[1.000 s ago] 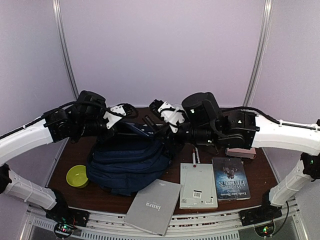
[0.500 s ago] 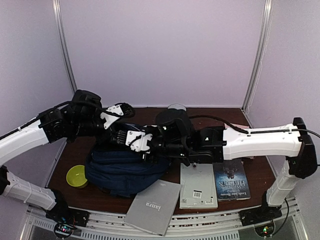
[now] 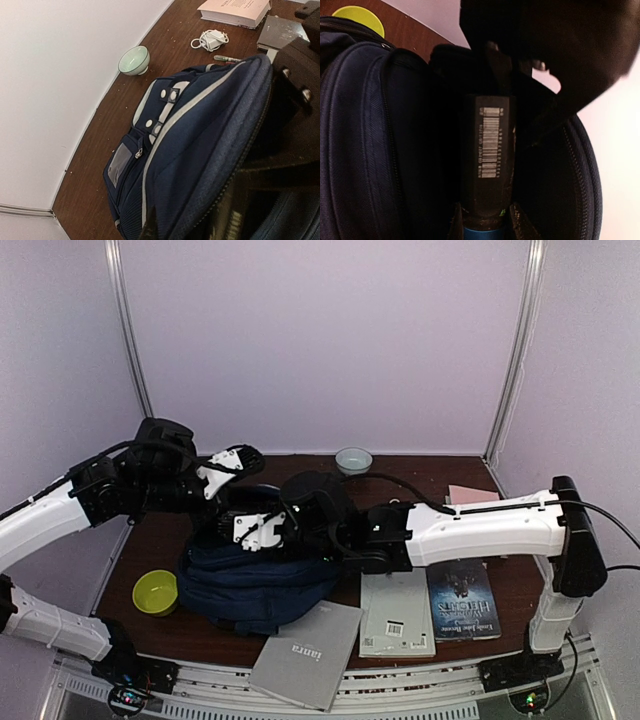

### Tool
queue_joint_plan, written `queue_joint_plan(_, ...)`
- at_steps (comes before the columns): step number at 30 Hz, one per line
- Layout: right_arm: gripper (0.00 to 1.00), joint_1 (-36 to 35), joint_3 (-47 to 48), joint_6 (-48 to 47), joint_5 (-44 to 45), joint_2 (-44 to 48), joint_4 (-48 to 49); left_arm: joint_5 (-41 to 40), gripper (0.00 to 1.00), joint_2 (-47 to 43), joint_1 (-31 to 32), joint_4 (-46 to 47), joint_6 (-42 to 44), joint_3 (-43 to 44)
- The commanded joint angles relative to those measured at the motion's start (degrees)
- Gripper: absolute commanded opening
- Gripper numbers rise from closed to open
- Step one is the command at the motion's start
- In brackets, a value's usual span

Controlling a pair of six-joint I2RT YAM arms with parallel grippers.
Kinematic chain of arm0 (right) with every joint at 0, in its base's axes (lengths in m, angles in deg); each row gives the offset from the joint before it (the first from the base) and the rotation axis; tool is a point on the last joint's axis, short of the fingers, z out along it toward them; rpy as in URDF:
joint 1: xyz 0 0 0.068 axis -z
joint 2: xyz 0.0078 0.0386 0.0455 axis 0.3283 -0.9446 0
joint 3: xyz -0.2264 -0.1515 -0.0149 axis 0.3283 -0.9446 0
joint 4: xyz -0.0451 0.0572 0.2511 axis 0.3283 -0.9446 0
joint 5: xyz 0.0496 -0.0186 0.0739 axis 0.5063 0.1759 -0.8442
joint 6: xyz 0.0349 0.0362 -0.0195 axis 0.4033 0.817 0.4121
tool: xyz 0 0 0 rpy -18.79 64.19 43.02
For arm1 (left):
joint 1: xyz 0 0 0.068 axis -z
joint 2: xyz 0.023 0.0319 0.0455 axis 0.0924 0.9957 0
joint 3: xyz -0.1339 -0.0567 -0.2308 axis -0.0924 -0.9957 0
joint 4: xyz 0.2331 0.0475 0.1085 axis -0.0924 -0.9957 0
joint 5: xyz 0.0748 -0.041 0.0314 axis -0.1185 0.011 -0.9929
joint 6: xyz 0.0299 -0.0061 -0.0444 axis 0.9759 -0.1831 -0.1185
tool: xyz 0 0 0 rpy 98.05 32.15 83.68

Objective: Pack the student bag
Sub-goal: Place the pen in the upper front pocket of the bag.

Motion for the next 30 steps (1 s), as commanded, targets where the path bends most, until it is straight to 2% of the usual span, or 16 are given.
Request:
queue_joint_plan(1, 0.01, 2.59, 0.87, 0.93, 9.87, -1.37, -2.27, 3.45, 0.0, -2.88, 0.5, 9.38, -0.94, 2.1)
queue_joint_plan(5, 0.25, 2.65, 0.03, 2.67, 12.72, -1.18, -4.15, 1.82, 0.0, -2.19, 0.17, 9.31, -1.59, 2.41)
queue_joint_plan(9, 0.47, 2.63, -1.05, 5.89, 11.64, -0.26, -5.28, 1.17, 0.0, -1.1, -0.07, 9.08, -2.43, 2.88)
queue_joint_plan(12, 0.55, 2.54, -1.12, 7.45, 9.78, 0.29, -6.51, 0.85, 0.0, -0.4, -0.23, 8.66, -2.91, 3.2)
queue_joint_plan(20, 0.58, 1.94, -2.99, 13.6, 3.01, 5.34, -9.08, -0.25, 0.0, 0.62, -0.63, 8.13, -3.55, 3.61)
queue_joint_plan(25, 0.57, 2.2, -11.24, 24.77, -12.67, 18.02, -7.3, -2.47, 0.0, 1.23, -0.9, 7.45, -4.29, 4.17)
queue_joint_plan(30, 0.57, 4.78, -25.39, 38.22, -18.31, 33.59, 3.18, -3.08, 0.0, 1.69, -1.14, 7.35, -4.9, 4.4)
